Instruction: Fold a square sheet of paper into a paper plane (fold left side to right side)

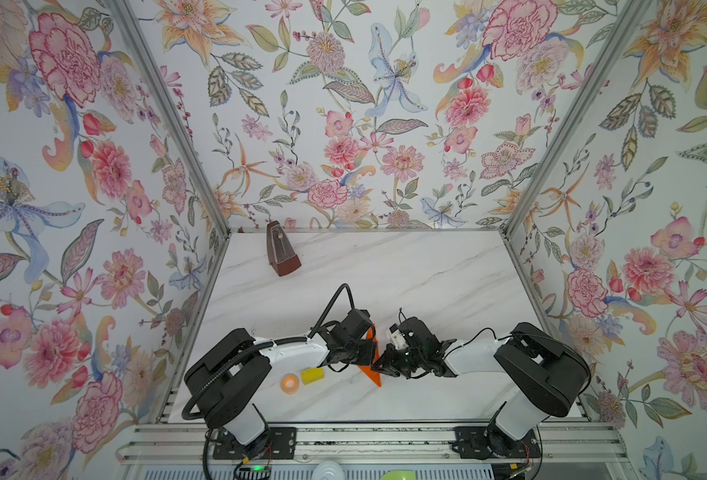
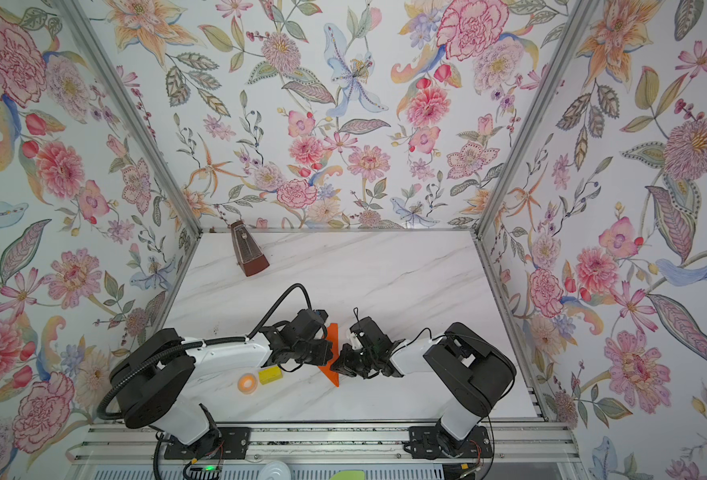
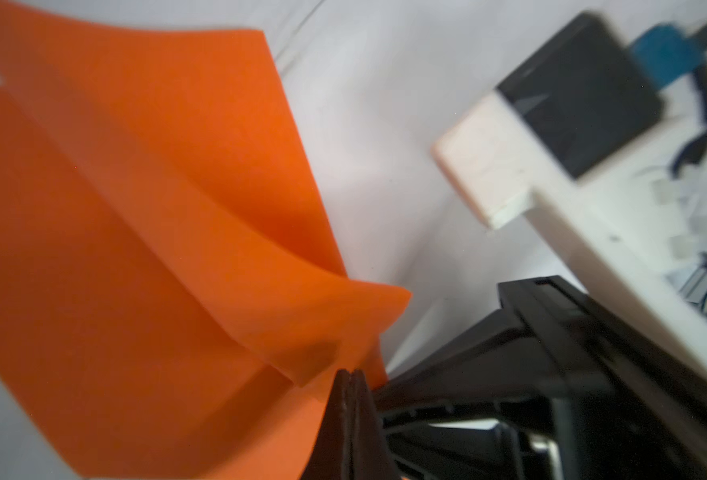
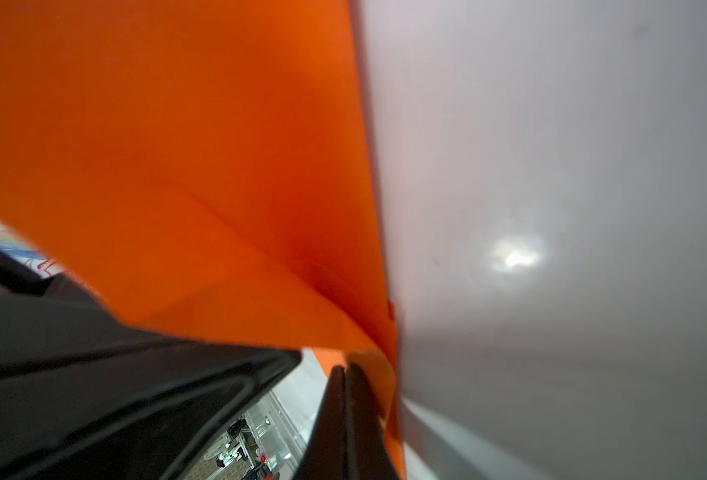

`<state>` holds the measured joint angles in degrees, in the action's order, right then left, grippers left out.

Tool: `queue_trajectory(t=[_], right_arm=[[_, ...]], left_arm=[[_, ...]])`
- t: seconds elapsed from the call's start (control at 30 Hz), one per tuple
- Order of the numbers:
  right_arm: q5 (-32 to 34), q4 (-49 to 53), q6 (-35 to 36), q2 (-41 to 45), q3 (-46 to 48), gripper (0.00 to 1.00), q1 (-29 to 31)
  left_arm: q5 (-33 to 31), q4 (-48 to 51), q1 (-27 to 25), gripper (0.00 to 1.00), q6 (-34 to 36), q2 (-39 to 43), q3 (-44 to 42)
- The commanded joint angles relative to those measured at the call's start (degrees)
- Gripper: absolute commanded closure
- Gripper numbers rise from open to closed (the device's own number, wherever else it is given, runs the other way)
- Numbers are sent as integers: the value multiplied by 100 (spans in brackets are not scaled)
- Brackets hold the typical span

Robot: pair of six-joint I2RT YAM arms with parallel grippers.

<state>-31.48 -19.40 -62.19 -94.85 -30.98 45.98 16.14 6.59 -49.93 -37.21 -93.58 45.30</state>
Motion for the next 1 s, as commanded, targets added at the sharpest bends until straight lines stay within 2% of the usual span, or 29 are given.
queue_trajectory(t=[0.0,0.17,0.3,0.4,0.73,0.97], right_arm=[[242,805,-48,-227,285,100,3],[215,821,-43,8,256,100,-2],[155,786,-75,465,56,94,-1],[161,842,-48,605,-165,94,-26],[114,813,15,-100,-466,98,-107],[266,1059,6,-261,81,100,-12]], left_arm=[[-258,420,-21,100,126,-207,96],[-419,448,19,100,101,-383,-42],[-385,318,26,100,31,-450,-191],[-375,222,27,100,-14,-470,-276],[-383,158,23,100,-49,-504,-364],[-443,167,36,100,-92,-523,-459]])
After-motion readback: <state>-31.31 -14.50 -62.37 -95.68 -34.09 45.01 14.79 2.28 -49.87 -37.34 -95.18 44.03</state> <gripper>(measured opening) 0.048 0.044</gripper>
